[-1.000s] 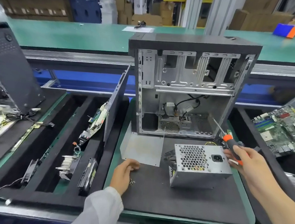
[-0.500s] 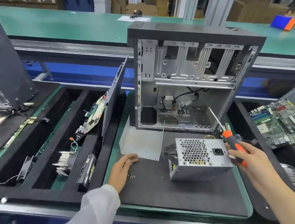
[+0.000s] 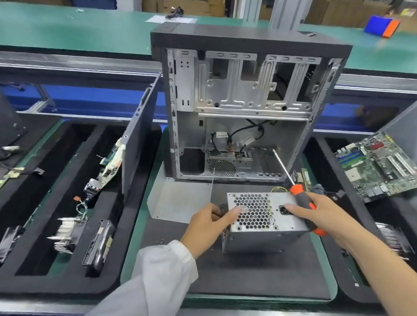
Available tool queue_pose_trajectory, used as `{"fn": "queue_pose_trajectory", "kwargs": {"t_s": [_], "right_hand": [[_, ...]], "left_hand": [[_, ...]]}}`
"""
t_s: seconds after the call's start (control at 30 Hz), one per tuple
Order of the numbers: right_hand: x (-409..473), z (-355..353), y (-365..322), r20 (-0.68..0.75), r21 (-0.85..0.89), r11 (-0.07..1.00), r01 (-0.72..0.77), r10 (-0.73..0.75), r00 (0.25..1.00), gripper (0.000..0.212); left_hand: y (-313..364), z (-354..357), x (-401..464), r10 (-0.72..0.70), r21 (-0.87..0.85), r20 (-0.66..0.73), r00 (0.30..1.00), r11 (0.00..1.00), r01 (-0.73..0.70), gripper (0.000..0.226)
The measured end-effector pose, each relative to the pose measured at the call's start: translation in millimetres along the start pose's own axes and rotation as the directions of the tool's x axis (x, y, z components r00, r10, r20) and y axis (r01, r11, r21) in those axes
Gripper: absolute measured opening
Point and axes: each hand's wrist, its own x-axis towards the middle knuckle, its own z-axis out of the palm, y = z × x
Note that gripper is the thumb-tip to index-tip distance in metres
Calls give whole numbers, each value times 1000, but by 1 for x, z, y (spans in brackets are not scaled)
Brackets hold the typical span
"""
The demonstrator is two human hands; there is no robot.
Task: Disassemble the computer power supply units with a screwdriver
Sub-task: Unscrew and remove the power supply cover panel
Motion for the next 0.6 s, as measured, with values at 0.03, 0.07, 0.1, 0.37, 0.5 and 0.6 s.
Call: {"fn": "queue_pose_trajectory", "kwargs": {"t_s": [0.03,0.07,0.1,0.37,0.5,0.6], "right_hand": [[1,0,-1,11,-7,1000,-16,16,1000,39],[2,-1,-1,20,-5,1000,-30,31,999,38],[3,-1,-2,31,12,999,-42,42,999,37],[-4,0,2,57,238,971,11,-25,998,33],[-17,-4,0,-4,291,941,174,-181,983,28],[-27,-1,1,-79,228,924,308,-298,951,17]], "left_hand": [[2,2,1,-26,6,12,1000,1000,26,55],[4,4,2,-40,3,24,999,999,39,56],[5,5,3,-44,-9,39,998,999,45,57],[5,6,-1,91,-110,94,991,991,-81,43],[13,2,-2,230,-164,78,970,963,-215,43],[16,-1,2,296,-141,64,953,948,-285,50]]}}
